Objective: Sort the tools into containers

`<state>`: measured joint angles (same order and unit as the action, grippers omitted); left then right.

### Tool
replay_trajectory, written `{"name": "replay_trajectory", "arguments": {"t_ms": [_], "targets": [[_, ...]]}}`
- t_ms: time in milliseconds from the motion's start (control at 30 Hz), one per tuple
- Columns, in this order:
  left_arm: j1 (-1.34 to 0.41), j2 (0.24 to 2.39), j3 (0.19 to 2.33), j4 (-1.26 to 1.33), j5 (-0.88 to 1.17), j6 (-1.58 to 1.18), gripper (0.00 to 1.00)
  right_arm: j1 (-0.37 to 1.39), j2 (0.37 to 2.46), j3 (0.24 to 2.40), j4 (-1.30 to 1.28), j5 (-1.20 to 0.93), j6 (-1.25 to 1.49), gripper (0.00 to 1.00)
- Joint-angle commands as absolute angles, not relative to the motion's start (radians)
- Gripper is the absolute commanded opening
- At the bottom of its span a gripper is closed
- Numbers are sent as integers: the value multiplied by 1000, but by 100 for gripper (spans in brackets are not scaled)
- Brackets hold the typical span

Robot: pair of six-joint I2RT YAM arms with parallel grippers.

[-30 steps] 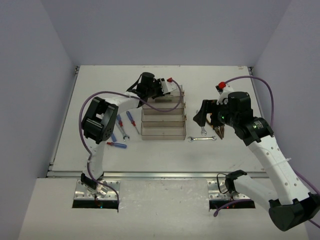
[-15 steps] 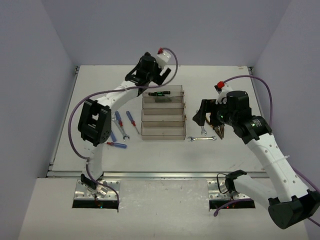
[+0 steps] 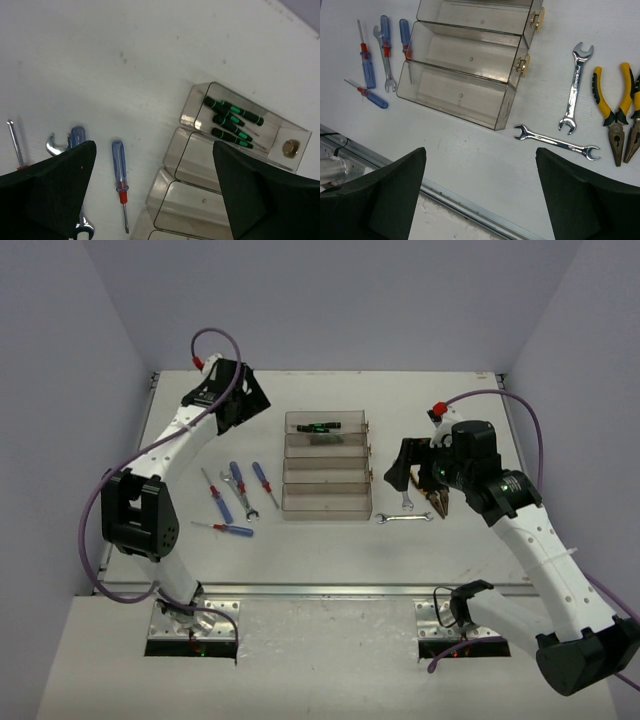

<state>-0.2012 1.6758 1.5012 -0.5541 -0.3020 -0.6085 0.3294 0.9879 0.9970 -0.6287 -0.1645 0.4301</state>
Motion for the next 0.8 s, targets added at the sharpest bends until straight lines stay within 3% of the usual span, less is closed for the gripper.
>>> {"name": "replay_trajectory", "arguments": {"t_ms": [0, 167, 500, 567, 667, 700, 767], "targets": [[-233, 1719, 1432, -658, -226, -738, 100, 327, 976, 995, -576, -182, 441, 90], [-276, 1743, 1318, -625, -294, -893, 98, 327, 979, 984, -561, -206, 457, 90], [-281, 1919, 1280, -579, -230, -927, 66, 327, 978, 973, -556, -201, 455, 90], [-281, 1943, 1282, -575, -226, -928, 63, 327, 982, 970, -551, -208, 457, 90], [-282, 1978, 1278, -569, -224, -925, 51, 327, 985, 966, -548, -208, 457, 90], [-282, 1983, 1278, -567, -224, -925, 41, 327, 986, 965, -548, -207, 456, 90], [-281, 1990, 1279, -569, -217, -920, 11, 327, 987, 968, -549, -206, 456, 90]]}}
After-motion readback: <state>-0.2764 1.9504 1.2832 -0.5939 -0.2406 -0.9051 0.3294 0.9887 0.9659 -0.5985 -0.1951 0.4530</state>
